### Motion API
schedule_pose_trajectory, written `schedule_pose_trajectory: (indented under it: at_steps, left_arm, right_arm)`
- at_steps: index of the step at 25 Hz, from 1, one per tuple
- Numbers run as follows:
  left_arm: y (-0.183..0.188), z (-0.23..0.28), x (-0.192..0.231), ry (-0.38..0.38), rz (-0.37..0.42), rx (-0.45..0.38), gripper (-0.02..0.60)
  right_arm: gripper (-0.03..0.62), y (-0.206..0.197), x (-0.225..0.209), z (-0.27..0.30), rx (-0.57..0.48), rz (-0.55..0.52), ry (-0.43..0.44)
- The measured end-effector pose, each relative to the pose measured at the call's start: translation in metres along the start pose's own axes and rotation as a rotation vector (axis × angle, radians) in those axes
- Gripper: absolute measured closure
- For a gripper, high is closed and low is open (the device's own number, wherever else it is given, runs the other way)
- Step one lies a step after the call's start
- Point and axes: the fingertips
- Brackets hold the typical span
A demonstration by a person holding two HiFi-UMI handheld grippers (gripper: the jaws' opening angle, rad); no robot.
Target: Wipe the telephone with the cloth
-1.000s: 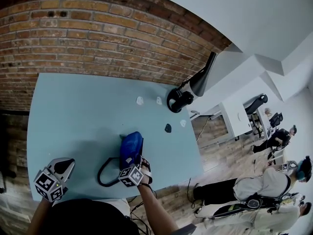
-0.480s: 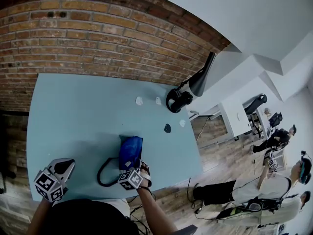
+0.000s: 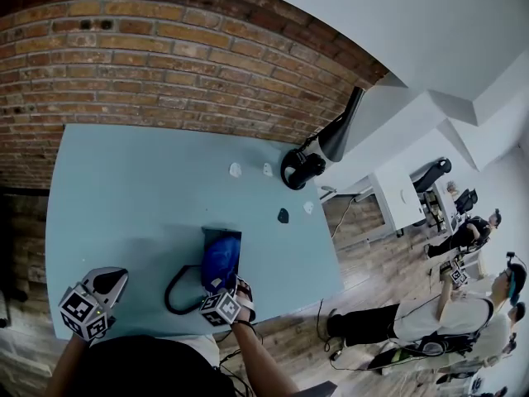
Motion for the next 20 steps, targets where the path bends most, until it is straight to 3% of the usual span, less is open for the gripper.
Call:
schedule_pose_trajectory:
  at_steps: [20]
  left_arm:
    - [-0.005, 0.002, -0.009, -0.018, 0.001, 0.015, 0.561]
  right_arm:
    - [0.536, -0.022, 0.026, -0.014, 0.026, 0.045, 0.033]
Point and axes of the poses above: the fingertips, and each gripper's own axes: z forward along the fingers, x to its left, y out of its top, and after that the axes turned 4 degrees about x, right-handed
